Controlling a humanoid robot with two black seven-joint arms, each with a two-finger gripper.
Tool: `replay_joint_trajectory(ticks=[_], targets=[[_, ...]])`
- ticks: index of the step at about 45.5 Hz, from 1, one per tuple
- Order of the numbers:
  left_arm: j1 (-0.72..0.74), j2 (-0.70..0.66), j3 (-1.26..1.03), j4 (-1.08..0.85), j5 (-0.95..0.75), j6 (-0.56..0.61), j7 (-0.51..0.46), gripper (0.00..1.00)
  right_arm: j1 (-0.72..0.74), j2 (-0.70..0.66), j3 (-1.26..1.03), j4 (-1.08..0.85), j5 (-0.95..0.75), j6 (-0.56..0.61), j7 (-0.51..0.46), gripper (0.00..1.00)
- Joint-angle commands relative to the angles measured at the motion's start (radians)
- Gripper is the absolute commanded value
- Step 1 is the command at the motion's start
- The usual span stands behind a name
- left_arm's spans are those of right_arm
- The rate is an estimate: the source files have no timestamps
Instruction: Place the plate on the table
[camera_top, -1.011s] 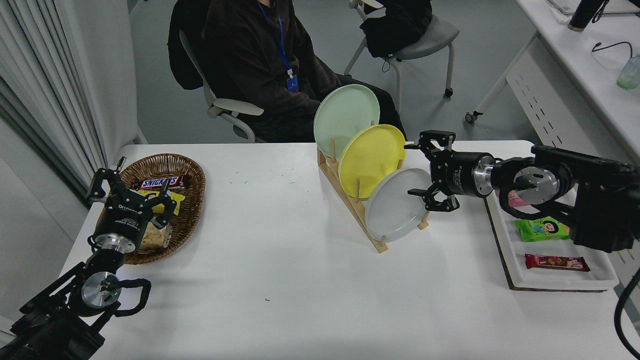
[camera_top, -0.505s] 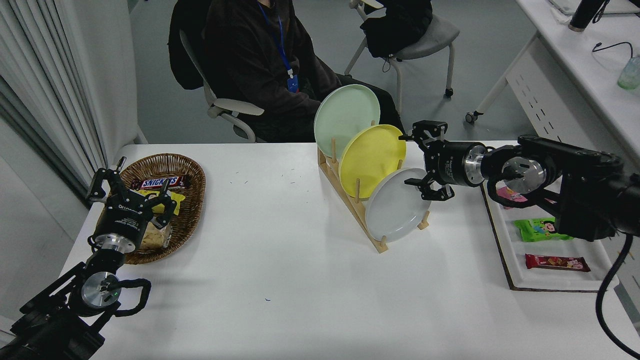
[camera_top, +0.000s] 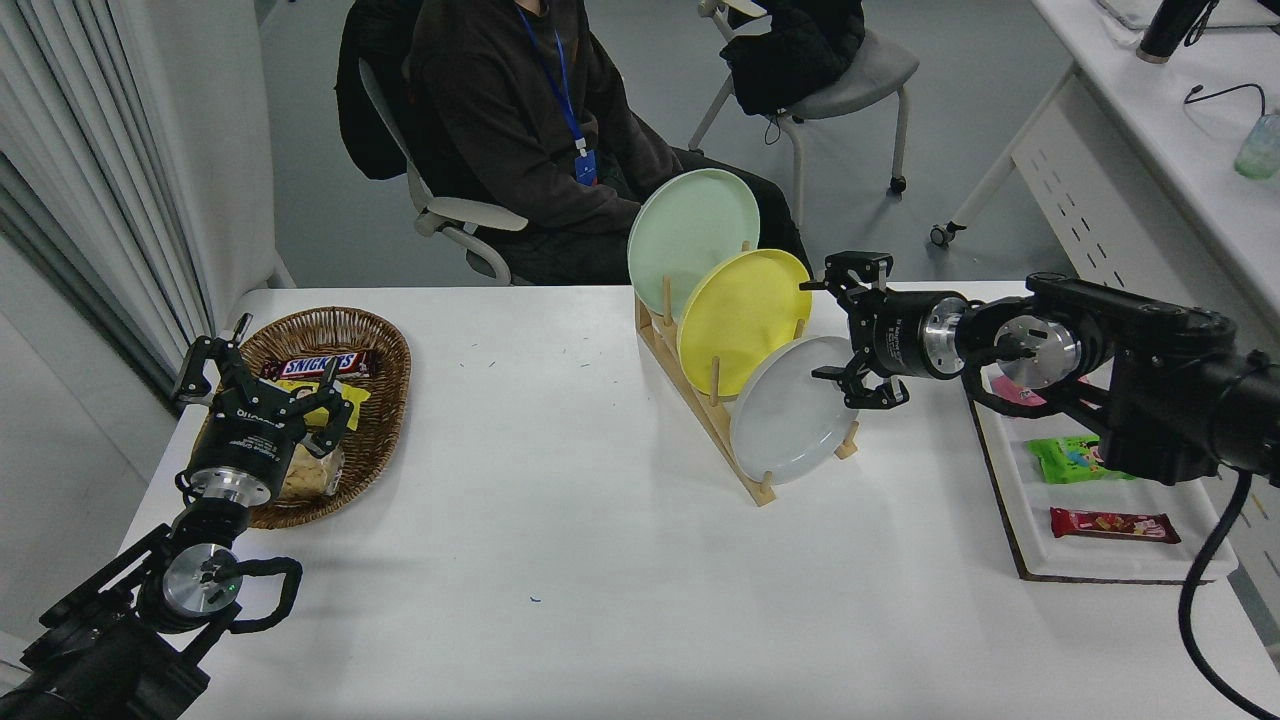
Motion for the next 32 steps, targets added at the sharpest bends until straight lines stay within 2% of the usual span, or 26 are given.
replay_joint_trajectory(ticks=[1, 28, 32], targets=[[0.0, 0.0, -0.001, 0.0, 0.0, 0.0, -0.001, 0.98, -0.012, 0.001, 0.013, 0.001, 0.077, -0.003, -0.005, 0.99], [0.0, 0.0, -0.001, 0.0, 0.0, 0.0, 0.0, 0.98, -0.023, -0.011, 0.045, 0.011, 0.126, 0.016, -0.005, 0.98], [0.0, 0.0, 0.0, 0.0, 0.0, 0.0, 0.0, 0.98, -0.026, -0.011, 0.047, 0.011, 0.126, 0.011, -0.005, 0.9]])
